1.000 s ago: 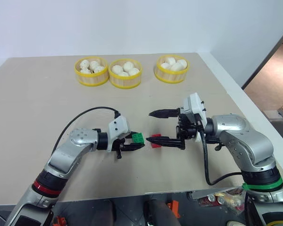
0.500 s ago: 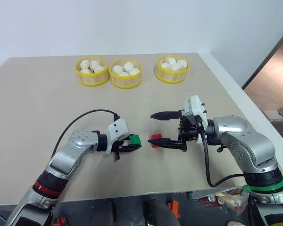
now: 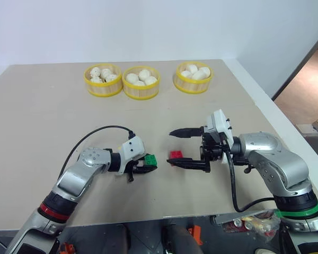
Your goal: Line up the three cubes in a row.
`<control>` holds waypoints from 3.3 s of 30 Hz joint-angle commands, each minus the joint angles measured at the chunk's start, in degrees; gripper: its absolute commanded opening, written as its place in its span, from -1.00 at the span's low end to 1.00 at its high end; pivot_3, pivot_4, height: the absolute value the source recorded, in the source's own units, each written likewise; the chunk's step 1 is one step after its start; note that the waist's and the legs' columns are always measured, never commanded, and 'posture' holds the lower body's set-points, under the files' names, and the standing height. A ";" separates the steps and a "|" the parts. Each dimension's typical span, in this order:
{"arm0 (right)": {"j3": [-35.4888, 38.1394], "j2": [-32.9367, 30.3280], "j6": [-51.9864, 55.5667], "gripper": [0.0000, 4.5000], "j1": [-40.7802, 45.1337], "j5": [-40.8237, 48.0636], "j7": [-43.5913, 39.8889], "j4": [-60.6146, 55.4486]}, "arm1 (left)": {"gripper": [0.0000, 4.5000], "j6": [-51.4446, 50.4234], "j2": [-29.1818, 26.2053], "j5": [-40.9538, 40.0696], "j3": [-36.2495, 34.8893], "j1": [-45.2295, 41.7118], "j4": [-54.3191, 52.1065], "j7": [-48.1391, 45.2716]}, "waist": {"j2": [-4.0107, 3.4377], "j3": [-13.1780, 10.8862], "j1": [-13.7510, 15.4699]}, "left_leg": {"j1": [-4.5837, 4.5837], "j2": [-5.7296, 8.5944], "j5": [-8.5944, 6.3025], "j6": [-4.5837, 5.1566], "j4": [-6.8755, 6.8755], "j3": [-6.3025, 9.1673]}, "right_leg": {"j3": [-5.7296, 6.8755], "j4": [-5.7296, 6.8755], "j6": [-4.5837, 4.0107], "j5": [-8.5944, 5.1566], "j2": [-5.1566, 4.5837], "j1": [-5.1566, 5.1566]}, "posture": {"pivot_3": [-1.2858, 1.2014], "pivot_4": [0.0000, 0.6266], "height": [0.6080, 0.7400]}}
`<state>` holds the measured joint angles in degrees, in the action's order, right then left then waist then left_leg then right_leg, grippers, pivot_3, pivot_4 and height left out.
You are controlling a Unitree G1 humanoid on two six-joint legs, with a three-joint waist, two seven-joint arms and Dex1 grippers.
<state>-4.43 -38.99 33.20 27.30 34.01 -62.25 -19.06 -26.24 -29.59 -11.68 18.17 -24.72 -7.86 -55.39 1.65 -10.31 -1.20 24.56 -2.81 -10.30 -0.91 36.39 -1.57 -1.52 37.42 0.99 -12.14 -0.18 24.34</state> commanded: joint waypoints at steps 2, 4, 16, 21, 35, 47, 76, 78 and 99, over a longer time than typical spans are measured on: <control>0.73 -0.92 -1.15 1.00 -0.33 -0.24 -0.27 -2.34 | 0.08 1.61 0.29 0.63 0.35 -0.37 -0.43 -0.34 | 0.00 0.00 0.00 | 0.00 0.00 0.00 0.00 0.00 0.00 | 0.00 0.00 0.00 0.00 0.00 0.00 | 0.03 -0.52 1.00; 0.64 -1.00 -1.32 1.00 -0.48 -0.39 -0.27 -2.36 | 0.32 1.69 0.27 0.80 0.41 -0.26 -0.42 -0.42 | 0.00 0.00 0.00 | 0.00 0.00 0.00 0.00 0.00 0.00 | 0.00 0.00 0.00 0.00 0.00 0.00 | 0.03 -0.52 1.00; 0.35 -0.72 -2.06 1.00 -0.84 -0.98 -0.44 -2.07 | 0.98 0.57 -0.90 -0.01 -0.22 -0.29 -3.03 -0.74 | 0.00 0.00 -0.01 | 0.00 0.00 0.00 0.00 0.00 0.00 | 0.00 0.00 0.00 0.00 0.00 0.00 | 0.03 -0.52 1.00; 0.13 -0.48 -2.42 1.00 -0.77 -1.18 -0.55 -1.81 | 0.98 0.11 -0.76 -0.35 -0.44 0.83 -4.70 0.00 | 0.00 0.00 0.00 | 0.00 0.00 0.00 0.00 0.00 0.00 | 0.00 0.00 0.00 0.00 0.00 0.00 | 0.03 -0.52 1.00; 0.39 -0.81 -2.67 1.00 -0.86 -1.46 -1.25 -1.11 | 0.98 0.68 -4.39 -8.43 -14.84 4.15 -7.62 0.71 | 0.00 0.00 -0.01 | -0.02 -0.02 0.00 0.00 0.00 -0.01 | 0.00 0.00 -0.01 0.00 0.00 0.00 | 0.03 -0.52 1.00; 0.59 -0.93 -2.13 1.00 -0.83 -1.43 -1.27 -1.24 | 0.98 4.65 1.23 -7.72 -22.76 11.10 -4.79 14.41 | 0.01 0.00 0.01 | -0.04 -0.02 0.00 0.00 0.01 0.00 | -0.01 0.00 -0.06 0.02 0.00 -0.02 | 0.03 -0.52 1.00; 0.42 -2.39 -0.97 1.00 -1.77 -0.94 -1.90 -2.58 | 0.98 8.81 -3.36 -9.14 -17.56 13.02 -1.32 1.45 | 0.00 0.00 0.01 | -0.05 -0.02 0.00 0.00 0.01 -0.05 | -0.03 -0.01 -0.18 -0.05 -0.03 -0.01 | 0.03 -0.52 1.00; 0.46 -2.44 -0.82 1.00 -1.85 -0.86 -1.82 -2.88 | 0.98 7.64 -3.36 -9.71 -17.31 11.94 -0.23 0.86 | 0.00 0.00 0.01 | -0.05 -0.02 0.00 0.00 0.01 -0.05 | -0.03 -0.01 -0.19 -0.05 -0.03 -0.01 | 0.03 -0.52 1.00; 1.84 -2.70 0.83 1.00 -3.65 0.51 -0.08 -6.08 | 0.98 3.84 -5.31 -8.45 -13.77 10.03 4.53 -3.43 | -0.02 0.03 0.01 | -0.16 -0.02 0.00 0.00 0.01 -0.05 | -0.03 -0.01 -0.19 -0.05 -0.05 -0.10 | 0.03 -0.52 1.00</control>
<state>-4.35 -41.26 34.16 23.40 33.31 -62.44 -22.88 -20.20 -34.47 -20.75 2.47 -16.27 -4.46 -58.15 1.63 -10.29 -1.19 24.36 -2.84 -10.30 -0.91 36.40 -1.63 -1.55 37.41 0.79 -12.19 -0.23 24.21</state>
